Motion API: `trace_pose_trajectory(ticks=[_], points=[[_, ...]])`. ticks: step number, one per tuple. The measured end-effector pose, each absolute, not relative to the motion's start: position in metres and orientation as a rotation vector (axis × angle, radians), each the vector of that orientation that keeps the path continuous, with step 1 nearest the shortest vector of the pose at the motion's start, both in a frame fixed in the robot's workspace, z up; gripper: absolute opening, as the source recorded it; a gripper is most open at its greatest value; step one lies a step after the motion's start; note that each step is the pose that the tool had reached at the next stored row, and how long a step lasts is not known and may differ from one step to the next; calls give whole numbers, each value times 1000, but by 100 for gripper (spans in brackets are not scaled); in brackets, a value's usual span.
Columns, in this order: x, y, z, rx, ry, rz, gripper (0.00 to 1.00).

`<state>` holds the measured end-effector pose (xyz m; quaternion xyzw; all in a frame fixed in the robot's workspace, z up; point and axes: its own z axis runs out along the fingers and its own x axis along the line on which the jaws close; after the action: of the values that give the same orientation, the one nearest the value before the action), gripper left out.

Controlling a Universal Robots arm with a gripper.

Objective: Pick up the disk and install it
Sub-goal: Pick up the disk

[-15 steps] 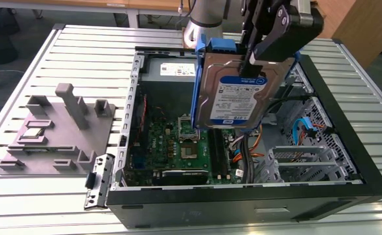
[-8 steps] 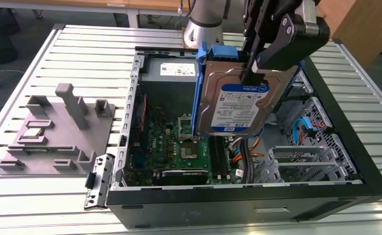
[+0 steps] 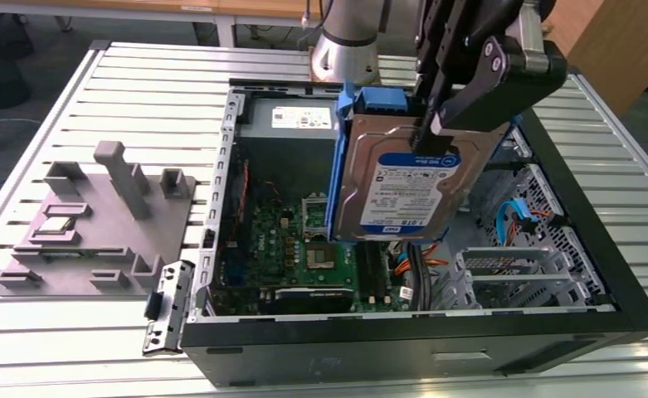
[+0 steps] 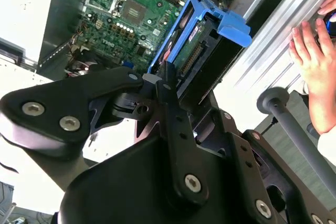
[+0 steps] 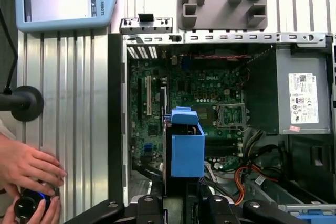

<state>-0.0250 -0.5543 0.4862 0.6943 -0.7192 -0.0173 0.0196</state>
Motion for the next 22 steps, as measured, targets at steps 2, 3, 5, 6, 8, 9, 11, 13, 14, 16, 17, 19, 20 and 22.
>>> trace_pose_trajectory(ticks=[2,3,5,6,8,9,11,13,14,16,17,19,20,22], points=[[-24,-555,485,2152,-2229,-48,35],[-24,-555,485,2151,-2228,-45,35],[-23,-556,484,2148,-2226,-39,35],[-22,-556,484,2146,-2224,-36,35],[-20,-556,484,2143,-2221,-28,35],[-18,-556,483,2141,-2220,-24,35],[-15,-556,483,2138,-2217,-17,35],[-12,-556,482,2135,-2214,-12,35],[-10,-556,482,2134,-2213,-9,35],[-6,-556,481,2132,-2211,-5,35],[-3,-556,481,2132,-2211,-3,35],[2,-556,480,2130,-2209,0,35],[4,-556,480,2130,-2209,1,35],[10,-556,479,2128,-2208,4,35]])
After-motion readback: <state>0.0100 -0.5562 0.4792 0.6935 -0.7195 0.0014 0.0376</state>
